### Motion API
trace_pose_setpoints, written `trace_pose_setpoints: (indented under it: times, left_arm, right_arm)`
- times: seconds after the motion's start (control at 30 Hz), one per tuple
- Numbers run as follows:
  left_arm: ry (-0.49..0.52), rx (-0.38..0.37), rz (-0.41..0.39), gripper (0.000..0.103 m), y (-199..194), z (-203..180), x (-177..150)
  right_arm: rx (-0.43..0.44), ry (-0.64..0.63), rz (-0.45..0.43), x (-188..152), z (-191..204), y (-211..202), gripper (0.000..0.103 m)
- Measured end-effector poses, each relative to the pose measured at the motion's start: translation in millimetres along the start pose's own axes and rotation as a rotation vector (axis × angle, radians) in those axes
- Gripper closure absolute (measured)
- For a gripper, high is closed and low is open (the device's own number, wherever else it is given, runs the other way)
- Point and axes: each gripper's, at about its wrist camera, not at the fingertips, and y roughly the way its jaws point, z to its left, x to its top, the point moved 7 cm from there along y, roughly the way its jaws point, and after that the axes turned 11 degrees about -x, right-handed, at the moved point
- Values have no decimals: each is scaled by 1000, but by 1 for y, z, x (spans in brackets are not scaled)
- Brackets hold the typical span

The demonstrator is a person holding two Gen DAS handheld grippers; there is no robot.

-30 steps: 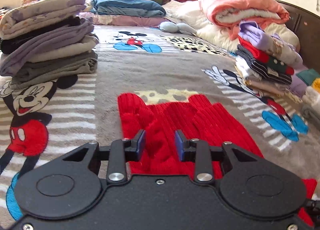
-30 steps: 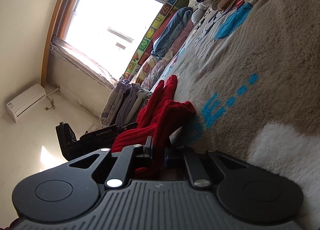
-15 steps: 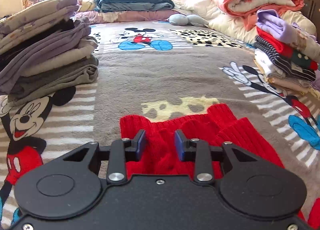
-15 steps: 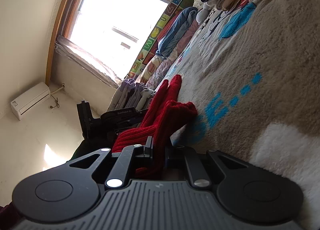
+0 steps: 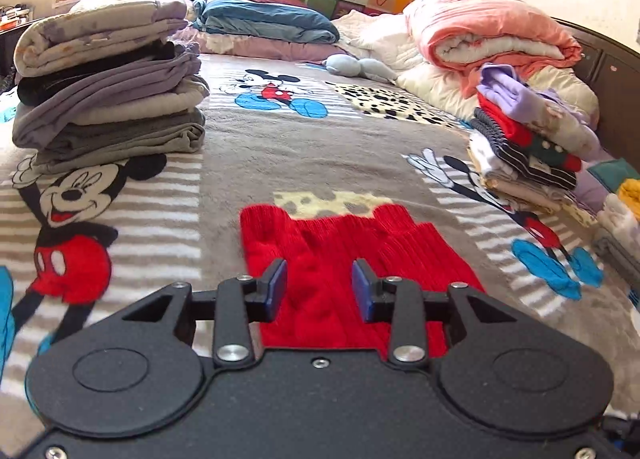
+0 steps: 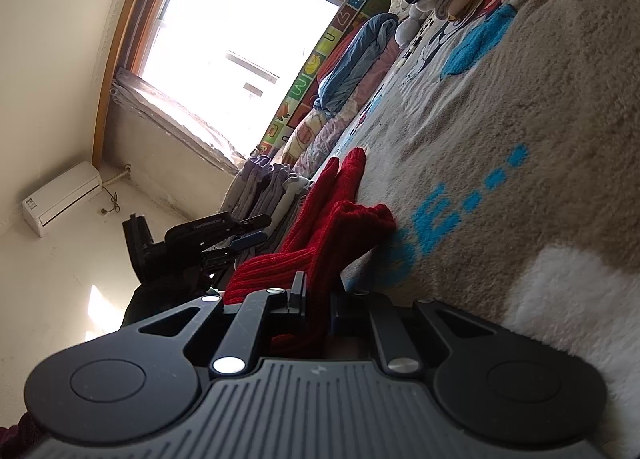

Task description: Fold clothes

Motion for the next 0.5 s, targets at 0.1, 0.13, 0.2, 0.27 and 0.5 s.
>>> trace_pose_setpoints:
  times: [0.1, 0.13, 0.2, 0.27, 0.5]
  left_arm:
    - [-31, -41, 74, 68, 7, -12, -38]
    - [-30, -33, 94, 67, 12, -12, -45]
    - [-39, -33, 76, 68, 10, -13, -48]
    - [-64, -43, 29, 68, -14, -19, -39]
    - [-98, -22, -74, 67, -99, -37, -74]
  right_arm:
    - [1, -1, 0, 0, 0, -1, 91]
    - [0, -1, -1, 0, 0, -1, 91]
    - [-3, -2, -1, 0, 0, 0, 91]
    - [-7, -3, 0, 0, 0, 0, 91]
    - [-22, -2, 0, 1, 2, 3, 91]
